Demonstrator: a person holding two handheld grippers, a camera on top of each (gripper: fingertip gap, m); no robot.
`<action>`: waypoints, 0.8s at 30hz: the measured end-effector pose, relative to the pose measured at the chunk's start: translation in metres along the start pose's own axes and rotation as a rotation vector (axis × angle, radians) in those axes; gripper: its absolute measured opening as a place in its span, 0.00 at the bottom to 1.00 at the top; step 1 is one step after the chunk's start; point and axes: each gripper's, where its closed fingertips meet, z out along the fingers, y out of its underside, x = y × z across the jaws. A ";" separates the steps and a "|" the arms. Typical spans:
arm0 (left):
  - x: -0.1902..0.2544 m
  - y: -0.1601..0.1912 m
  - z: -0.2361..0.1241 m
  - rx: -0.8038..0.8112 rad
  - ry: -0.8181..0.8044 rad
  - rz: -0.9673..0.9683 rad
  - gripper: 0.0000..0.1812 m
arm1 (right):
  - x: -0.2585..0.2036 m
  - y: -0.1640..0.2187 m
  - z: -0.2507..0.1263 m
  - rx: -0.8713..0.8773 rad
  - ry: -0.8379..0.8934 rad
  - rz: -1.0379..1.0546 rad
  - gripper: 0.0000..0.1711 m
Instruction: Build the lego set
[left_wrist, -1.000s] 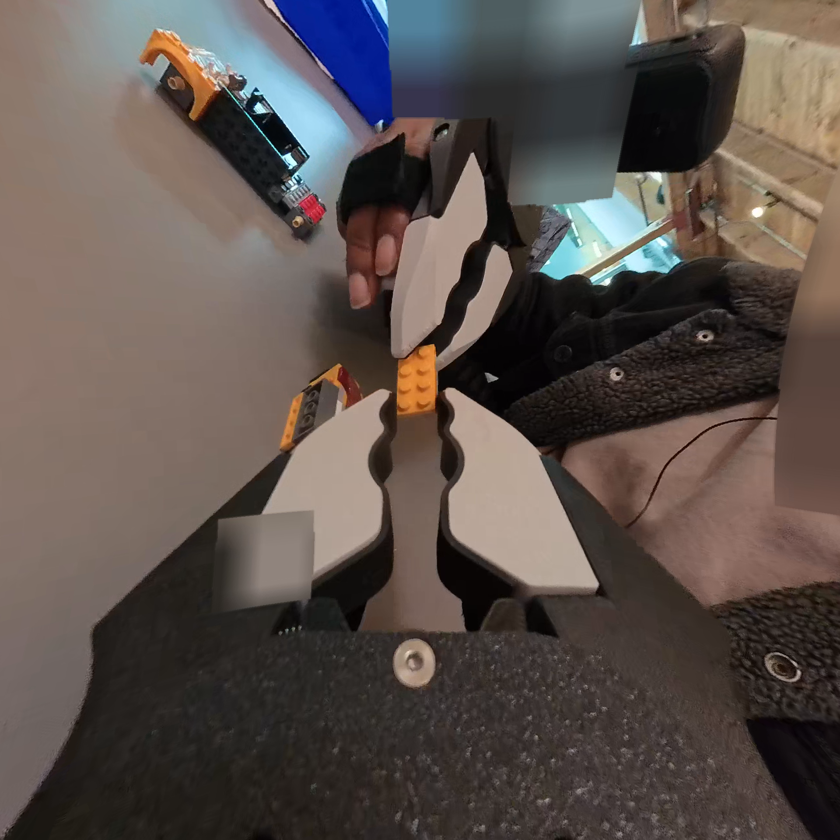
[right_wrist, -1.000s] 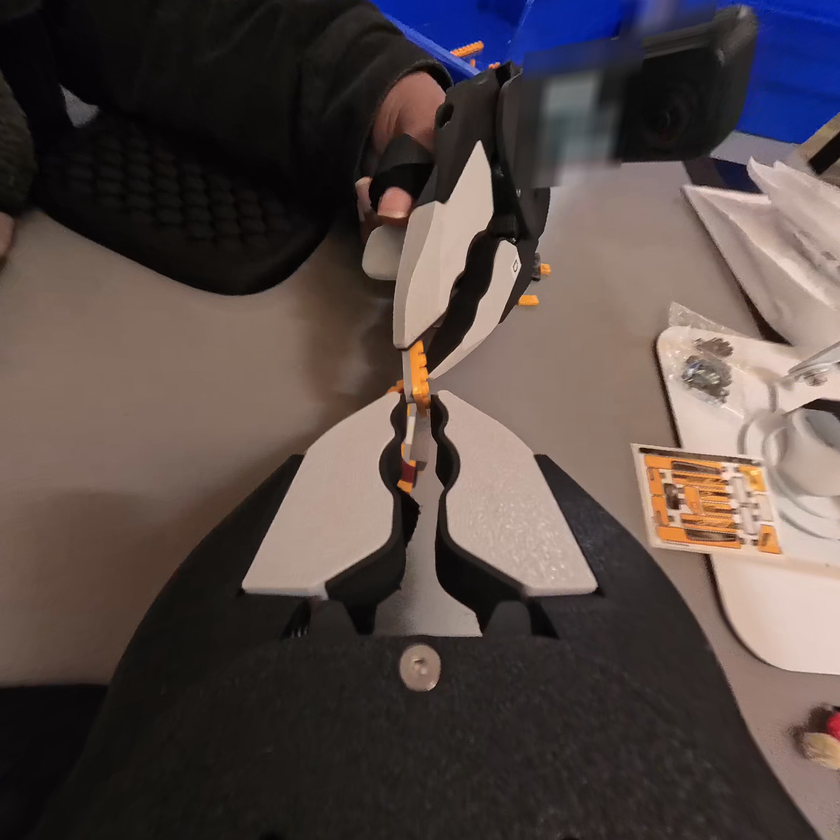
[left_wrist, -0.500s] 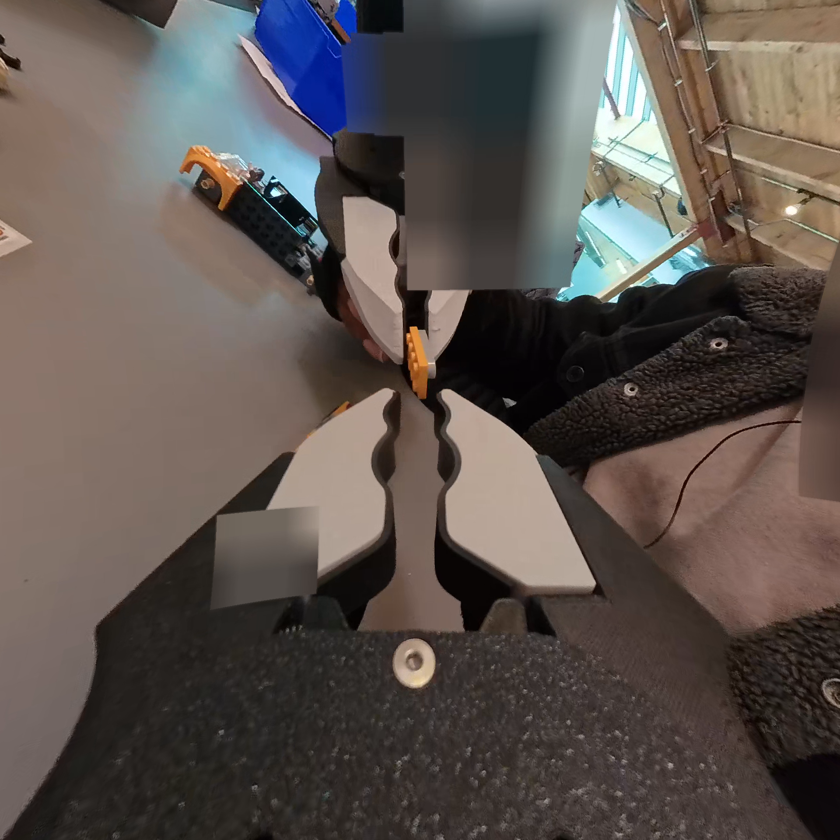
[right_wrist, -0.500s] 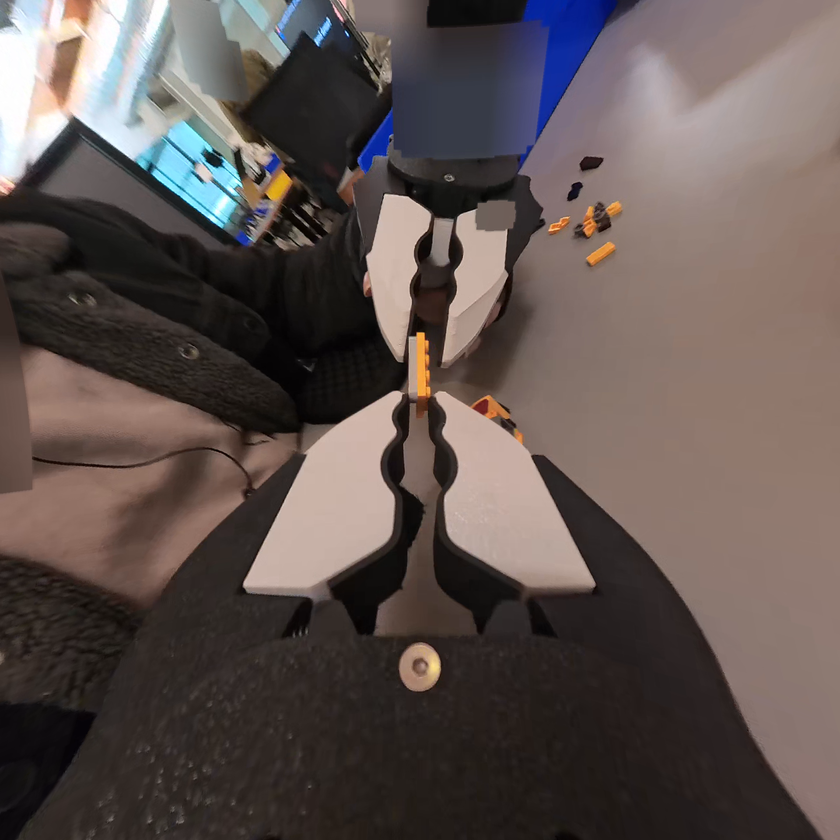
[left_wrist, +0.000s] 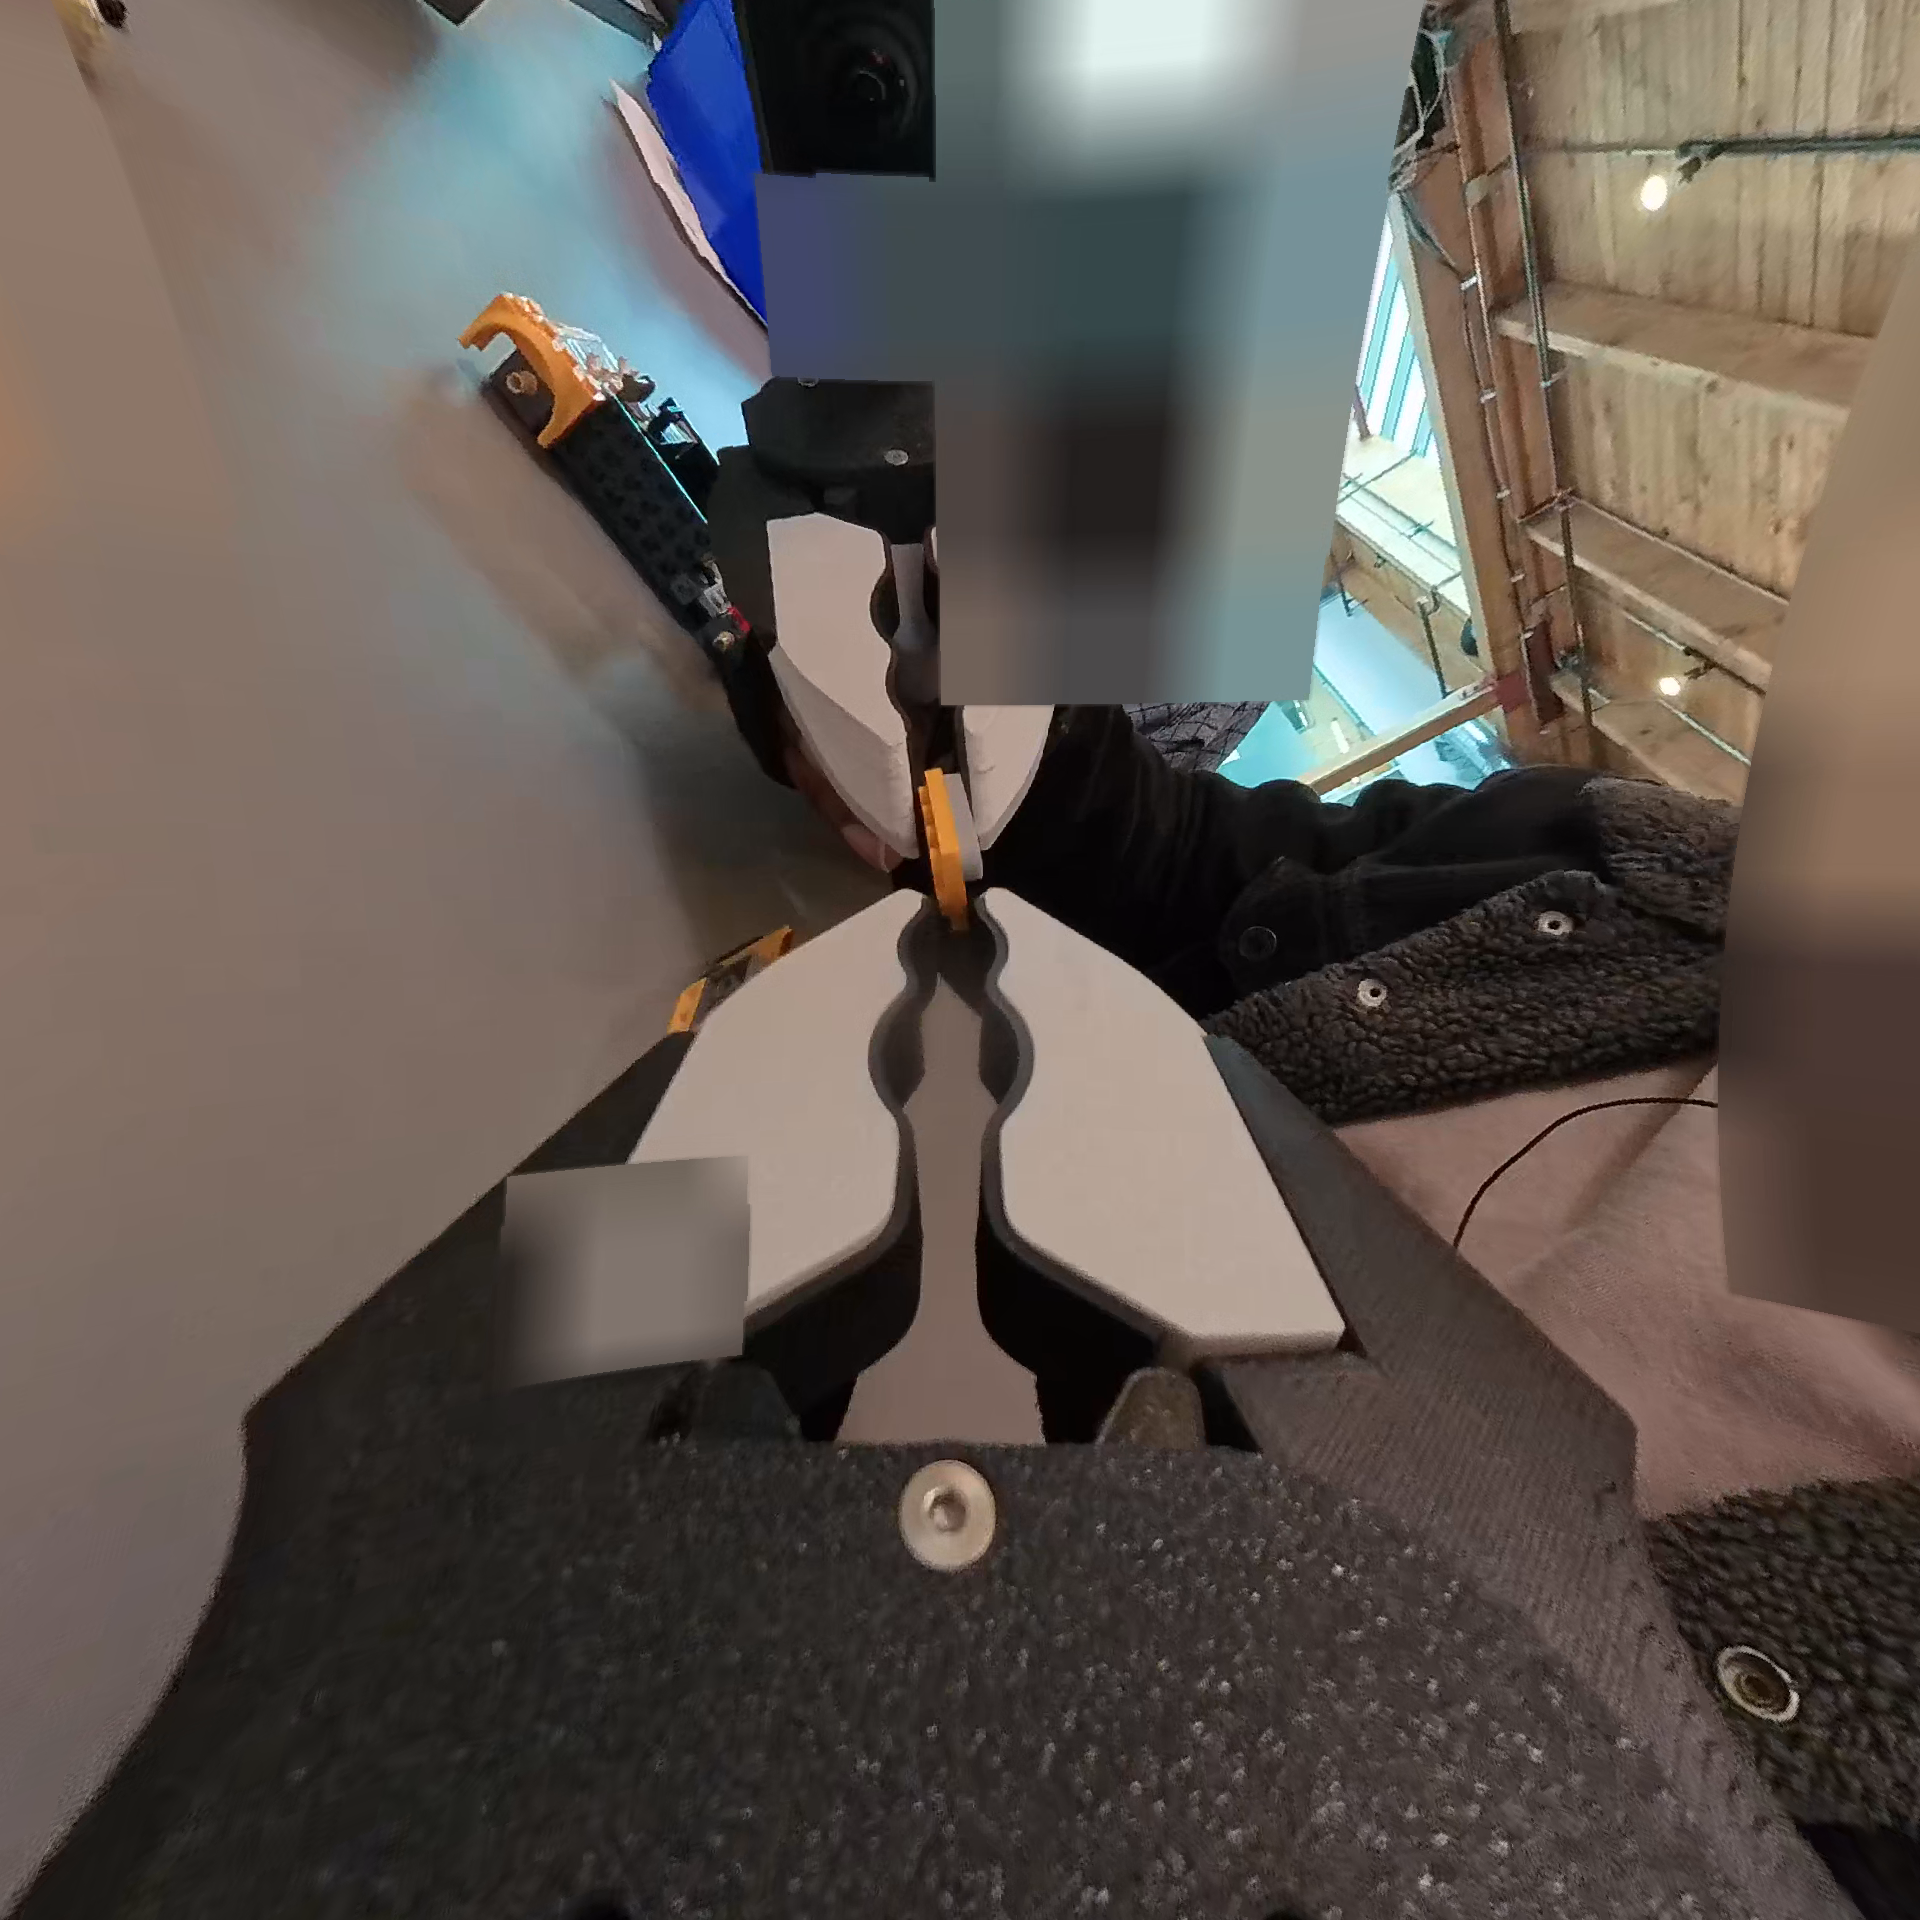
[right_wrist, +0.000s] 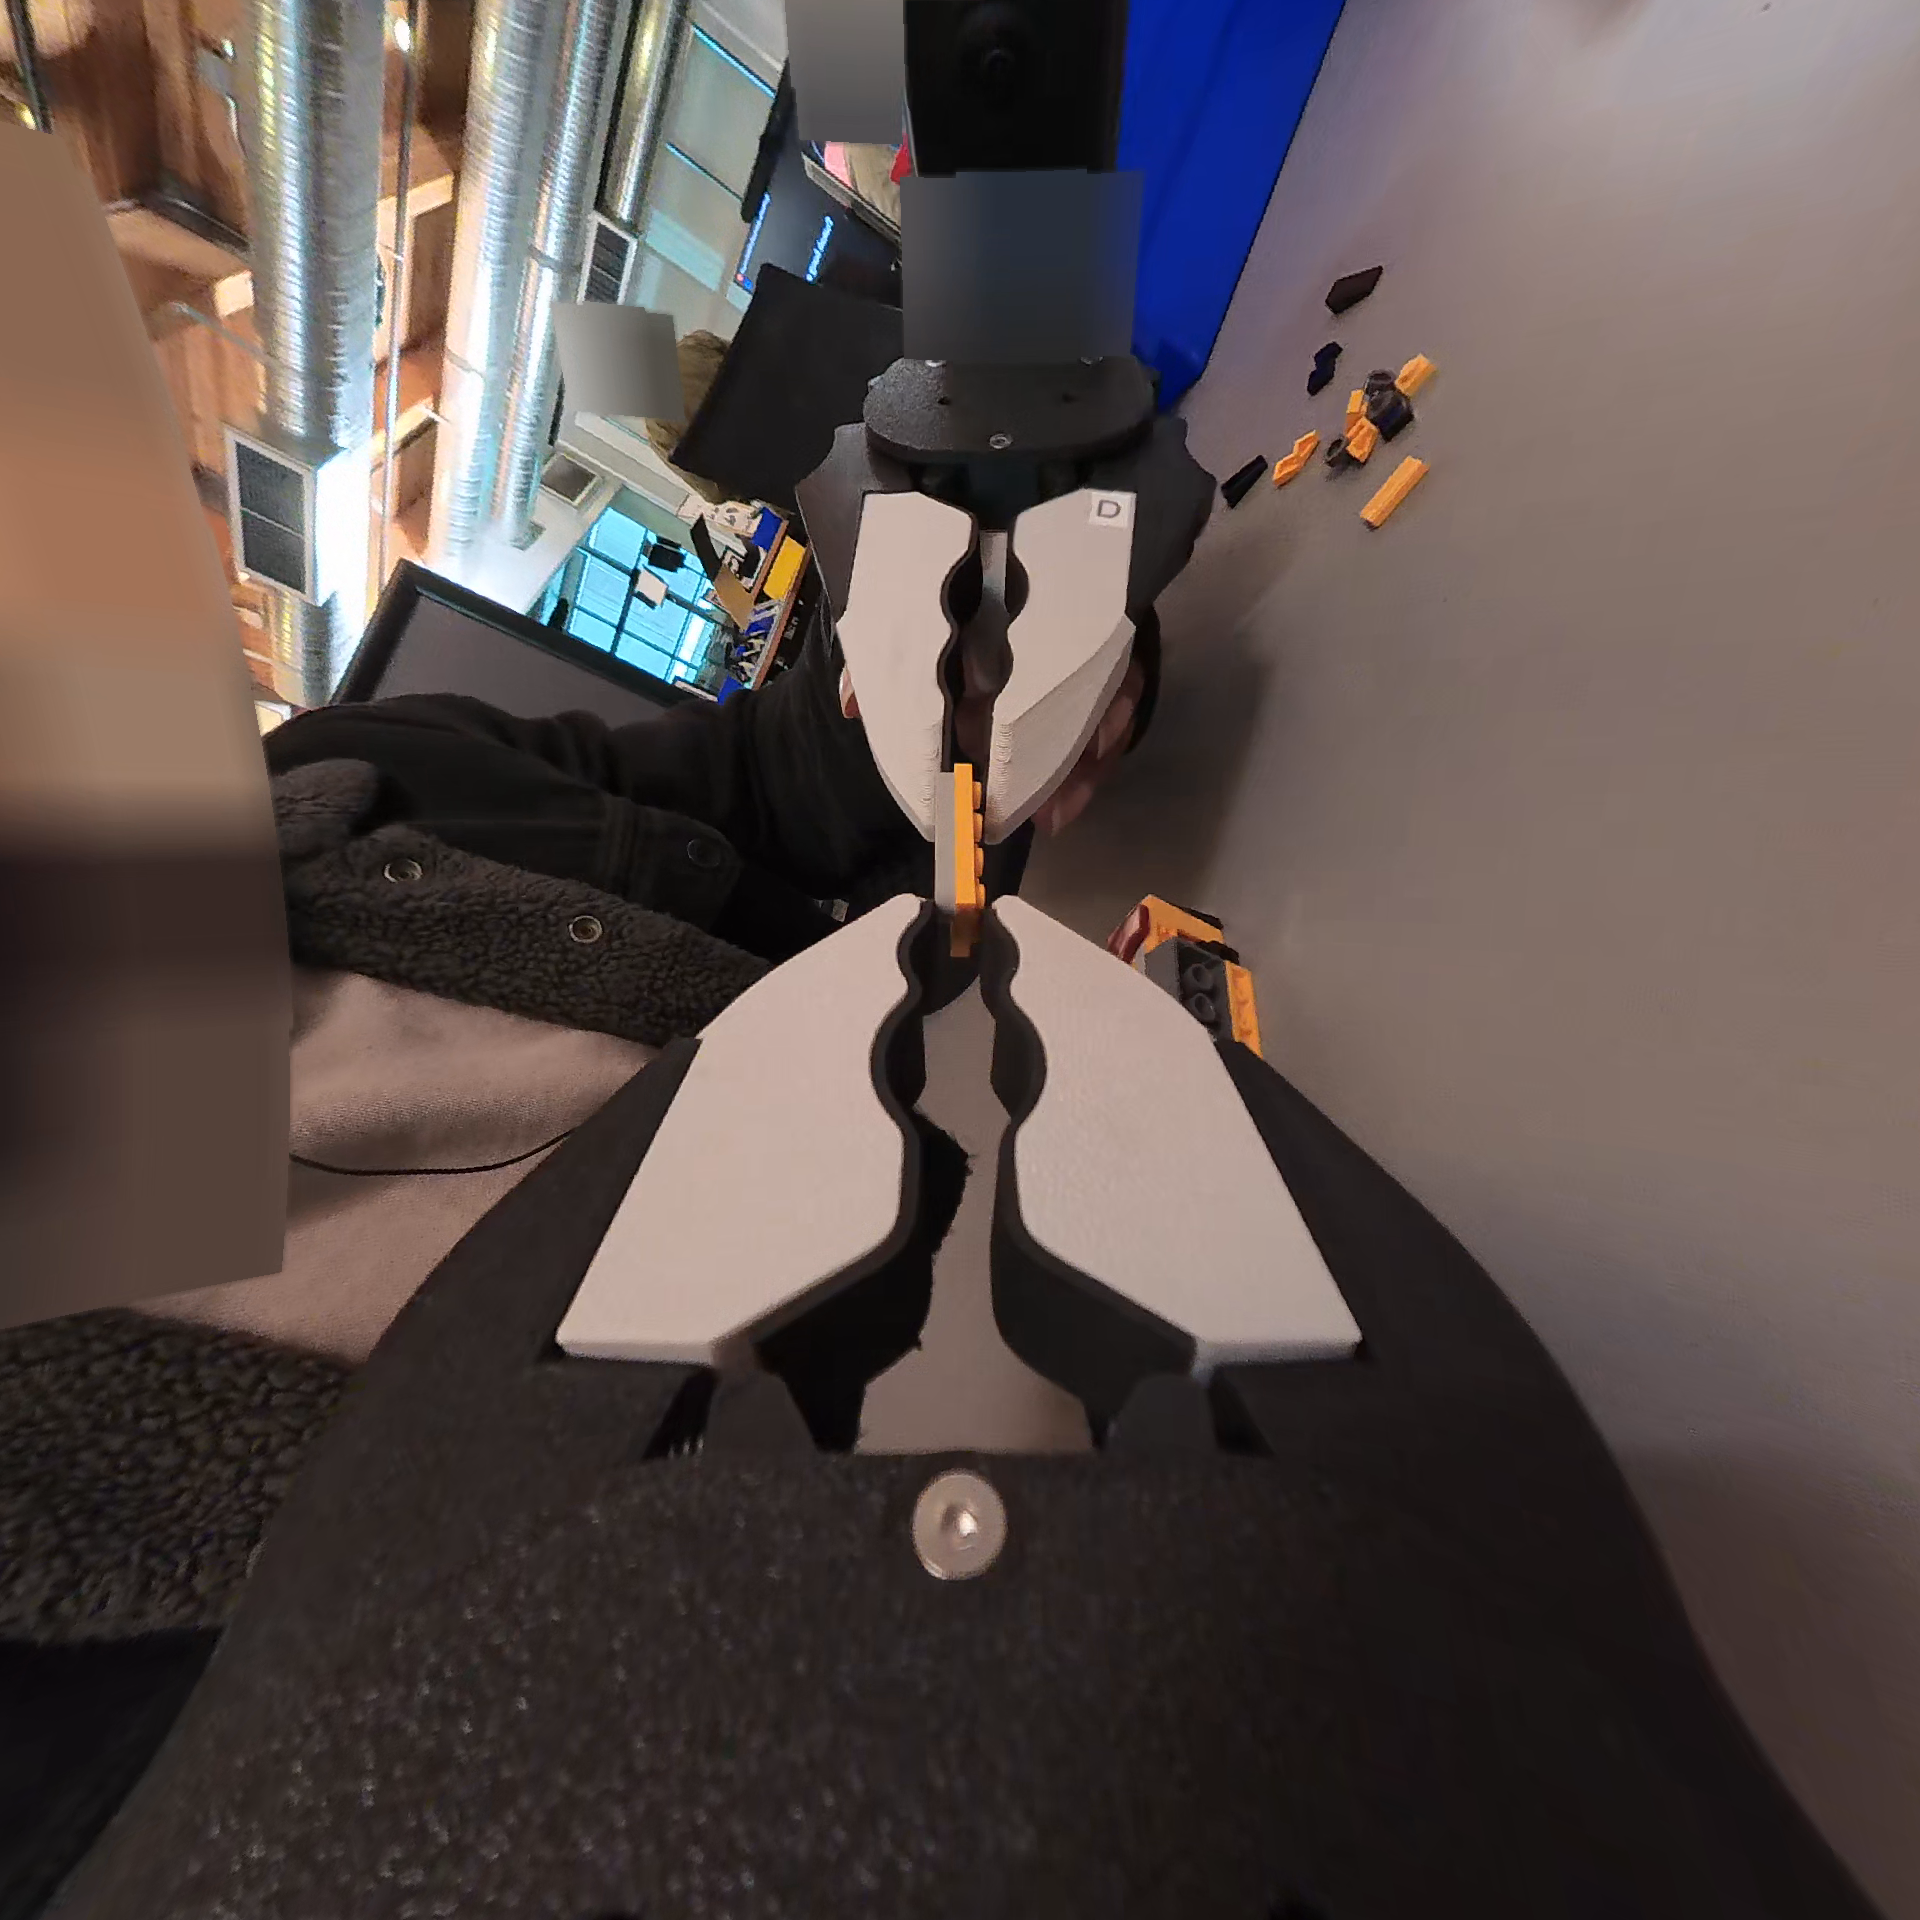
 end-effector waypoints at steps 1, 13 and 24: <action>0.000 0.000 0.000 0.003 0.004 -0.007 0.03 | 0.000 0.000 0.000 0.000 0.001 -0.002 0.04; -0.003 0.000 -0.001 0.010 0.006 -0.018 0.04 | 0.004 0.000 0.000 -0.002 0.025 0.001 0.04; -0.007 0.000 -0.003 0.015 -0.008 -0.029 0.10 | 0.011 0.001 0.001 -0.055 0.200 -0.282 0.04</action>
